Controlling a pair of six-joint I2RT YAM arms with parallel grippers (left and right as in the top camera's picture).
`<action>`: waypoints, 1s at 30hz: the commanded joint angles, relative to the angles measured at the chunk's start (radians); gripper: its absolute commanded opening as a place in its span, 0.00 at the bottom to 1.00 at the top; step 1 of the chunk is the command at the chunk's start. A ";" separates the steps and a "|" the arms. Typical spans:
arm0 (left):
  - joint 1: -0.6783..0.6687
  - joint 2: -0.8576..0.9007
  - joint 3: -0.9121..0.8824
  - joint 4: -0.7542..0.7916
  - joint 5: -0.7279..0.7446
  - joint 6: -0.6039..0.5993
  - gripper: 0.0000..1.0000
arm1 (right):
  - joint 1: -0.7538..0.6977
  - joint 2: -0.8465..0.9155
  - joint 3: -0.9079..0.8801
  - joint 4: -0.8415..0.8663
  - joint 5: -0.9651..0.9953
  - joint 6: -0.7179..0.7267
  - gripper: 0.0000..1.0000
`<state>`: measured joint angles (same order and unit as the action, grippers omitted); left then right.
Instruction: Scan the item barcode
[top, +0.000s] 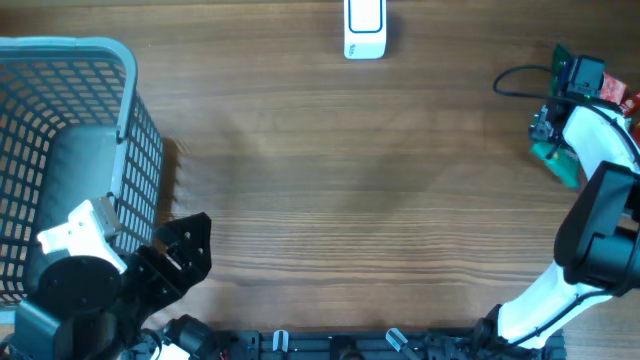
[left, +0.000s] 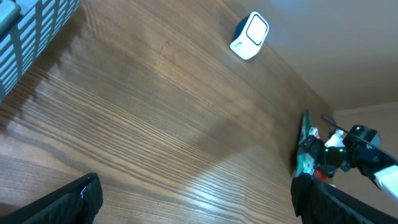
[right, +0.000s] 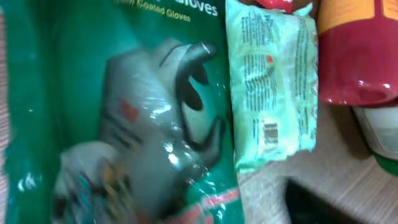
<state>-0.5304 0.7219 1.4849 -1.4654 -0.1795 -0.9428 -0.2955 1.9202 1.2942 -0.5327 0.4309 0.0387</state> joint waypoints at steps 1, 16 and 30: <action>-0.006 0.005 0.000 0.001 -0.016 0.019 1.00 | 0.063 -0.180 0.013 -0.024 -0.114 0.046 1.00; -0.006 0.005 0.000 0.001 -0.016 0.019 1.00 | 0.152 -0.977 0.013 -0.242 -0.509 0.343 1.00; -0.006 0.005 0.000 0.001 -0.016 0.019 1.00 | 0.152 -1.243 0.003 -0.430 -0.540 0.410 1.00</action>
<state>-0.5304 0.7219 1.4849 -1.4658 -0.1799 -0.9428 -0.1455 0.6785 1.3029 -0.9554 -0.0563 0.4271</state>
